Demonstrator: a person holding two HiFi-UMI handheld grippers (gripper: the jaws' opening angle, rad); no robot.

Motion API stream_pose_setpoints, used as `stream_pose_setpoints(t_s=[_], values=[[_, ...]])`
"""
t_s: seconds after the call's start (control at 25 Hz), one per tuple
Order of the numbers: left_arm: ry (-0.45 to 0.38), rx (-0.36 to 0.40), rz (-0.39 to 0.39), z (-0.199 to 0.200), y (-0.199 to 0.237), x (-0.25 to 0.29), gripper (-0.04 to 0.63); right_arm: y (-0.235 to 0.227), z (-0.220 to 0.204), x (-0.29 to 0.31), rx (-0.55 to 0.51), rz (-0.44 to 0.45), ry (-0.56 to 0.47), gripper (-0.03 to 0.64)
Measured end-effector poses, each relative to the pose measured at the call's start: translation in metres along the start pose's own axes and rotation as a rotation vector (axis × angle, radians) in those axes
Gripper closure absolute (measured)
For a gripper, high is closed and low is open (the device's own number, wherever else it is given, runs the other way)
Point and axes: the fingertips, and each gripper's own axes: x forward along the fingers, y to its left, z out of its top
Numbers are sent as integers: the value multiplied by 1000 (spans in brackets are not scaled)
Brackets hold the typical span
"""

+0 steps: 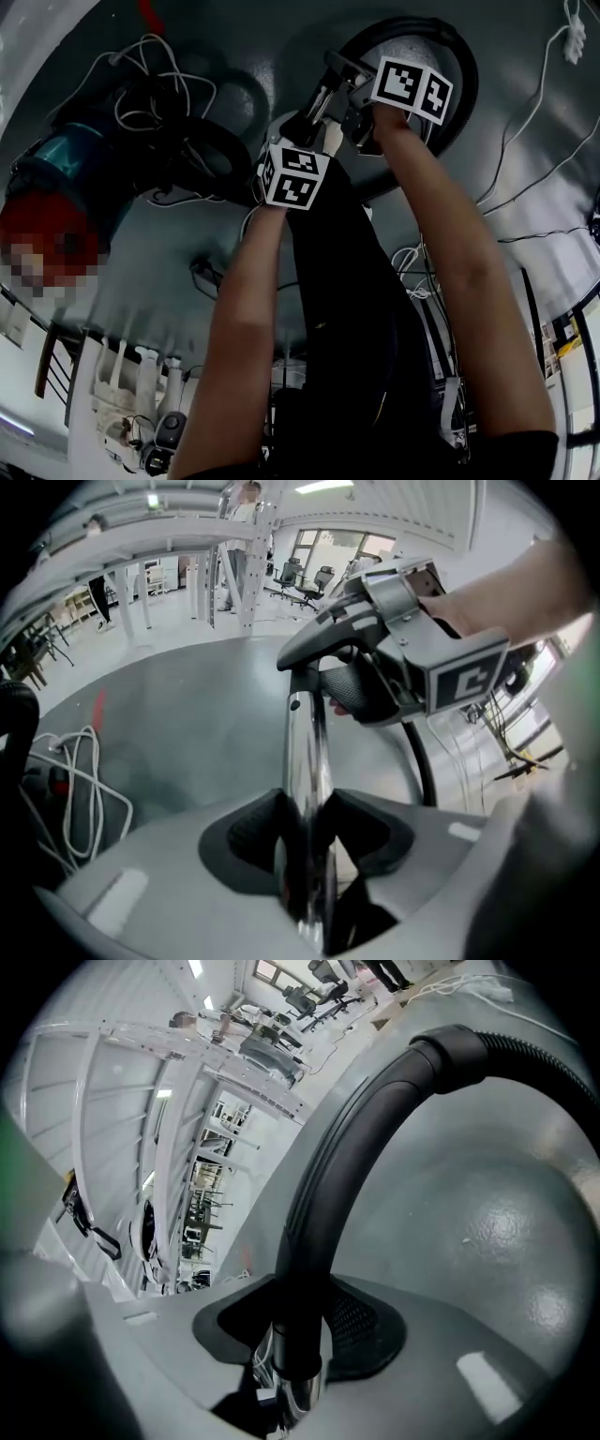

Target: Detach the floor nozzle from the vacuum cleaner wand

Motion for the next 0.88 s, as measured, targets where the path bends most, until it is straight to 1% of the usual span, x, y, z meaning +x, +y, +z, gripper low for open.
stream_pose_setpoints(t_s=[0.08, 0.16, 0.24, 0.28, 0.36, 0.4, 0.52, 0.68, 0.88], values=[[19, -15, -28, -1, -3, 2, 425, -2, 0, -2, 4, -13, -16, 461], [41, -1, -57, 0, -6, 4, 425, -3, 2, -5, 20, -20, -57, 463], [29, 6, -67, 6, -5, 3, 423, -1, 5, -7, 30, -11, -99, 464], [13, -10, -67, 10, -4, 3, 423, 2, 7, -8, 27, -3, -106, 463], [-16, -47, -71, 18, -1, 4, 422, 7, 8, -7, 22, 12, -97, 463], [-21, -47, -73, 21, -1, 4, 422, 8, 7, -7, 22, 19, -85, 463], [-5, -5, -75, 26, -2, 7, 430, 9, 7, -7, 10, 30, -36, 463], [-7, -20, -84, 26, -2, 7, 433, 9, 8, -6, -4, 30, -4, 462], [-16, -34, -90, 28, -2, 4, 433, 14, 10, -6, -23, 44, 10, 459]])
